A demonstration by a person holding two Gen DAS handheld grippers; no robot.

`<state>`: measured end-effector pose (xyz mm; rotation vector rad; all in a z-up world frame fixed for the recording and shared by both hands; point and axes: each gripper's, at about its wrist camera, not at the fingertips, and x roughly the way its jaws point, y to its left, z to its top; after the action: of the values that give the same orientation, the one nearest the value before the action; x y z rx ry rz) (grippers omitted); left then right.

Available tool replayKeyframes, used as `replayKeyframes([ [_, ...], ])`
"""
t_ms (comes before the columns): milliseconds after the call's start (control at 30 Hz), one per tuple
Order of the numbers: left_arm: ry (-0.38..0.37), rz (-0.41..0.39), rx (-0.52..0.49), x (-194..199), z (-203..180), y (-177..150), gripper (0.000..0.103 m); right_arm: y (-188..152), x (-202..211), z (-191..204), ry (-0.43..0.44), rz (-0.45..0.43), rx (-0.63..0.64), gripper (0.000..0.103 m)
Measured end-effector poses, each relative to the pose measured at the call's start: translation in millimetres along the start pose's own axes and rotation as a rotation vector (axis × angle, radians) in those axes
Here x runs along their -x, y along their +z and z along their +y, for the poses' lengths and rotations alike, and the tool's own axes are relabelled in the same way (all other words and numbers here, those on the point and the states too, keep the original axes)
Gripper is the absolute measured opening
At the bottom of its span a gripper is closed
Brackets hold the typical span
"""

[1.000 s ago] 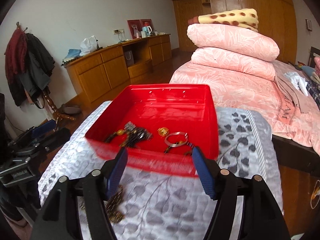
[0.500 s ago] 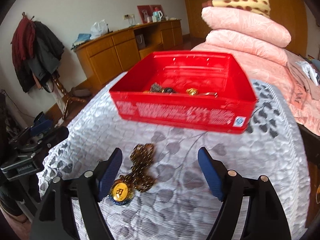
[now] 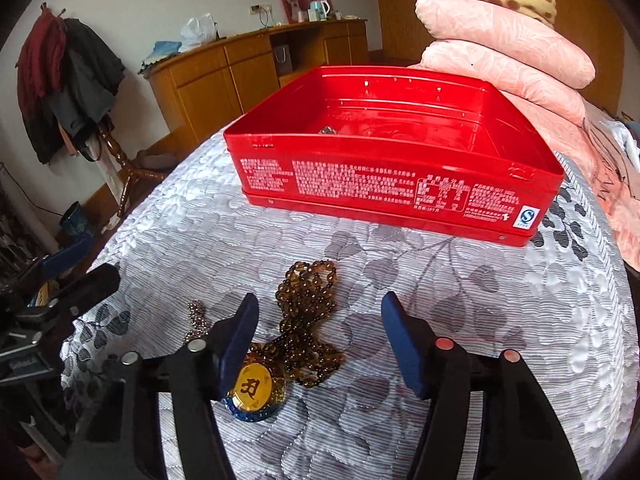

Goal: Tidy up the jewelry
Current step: 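Withdraw both tools and grasp the amber bead strand with the right tool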

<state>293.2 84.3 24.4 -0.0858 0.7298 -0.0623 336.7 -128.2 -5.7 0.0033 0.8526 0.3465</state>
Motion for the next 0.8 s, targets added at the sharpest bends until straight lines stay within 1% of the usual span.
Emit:
replayKeyframes([
  [100,-0.005,0.005,0.006,0.5,0.4,-1.4,0.097,0.4,-6.1,3.6,-0.006,0.015,0.002,0.056],
  [167,-0.010,0.007,0.006,0.7,0.4,-1.9,0.097,0.1,-10.5,6.1,-0.009,0.030,0.006,0.051],
  [233,-0.011,0.005,0.005,1.0,0.4,-1.9,0.097,-0.8,-14.8,8.3,-0.018,0.038,0.008,0.050],
  [300,-0.014,0.006,0.001,1.1,0.0,-2.6,0.097,-0.6,-15.8,9.8,-0.034,0.039,0.013,0.047],
  [433,-0.016,0.013,-0.002,-0.4,-1.2,-2.7,0.097,-1.0,-16.6,11.7,-0.054,0.033,0.022,0.029],
  [533,-0.012,0.018,0.000,-1.3,-2.6,-2.8,0.097,-1.0,-15.1,7.1,-0.040,0.027,-0.001,0.025],
  [667,-0.018,0.026,-0.006,-1.4,-6.2,-5.2,0.097,-1.4,-6.3,-1.4,-0.010,0.008,-0.035,0.022],
  [800,-0.031,0.035,-0.024,-2.1,-14.2,-6.1,0.097,-0.5,11.8,-9.4,0.022,-0.026,-0.063,0.022],
])
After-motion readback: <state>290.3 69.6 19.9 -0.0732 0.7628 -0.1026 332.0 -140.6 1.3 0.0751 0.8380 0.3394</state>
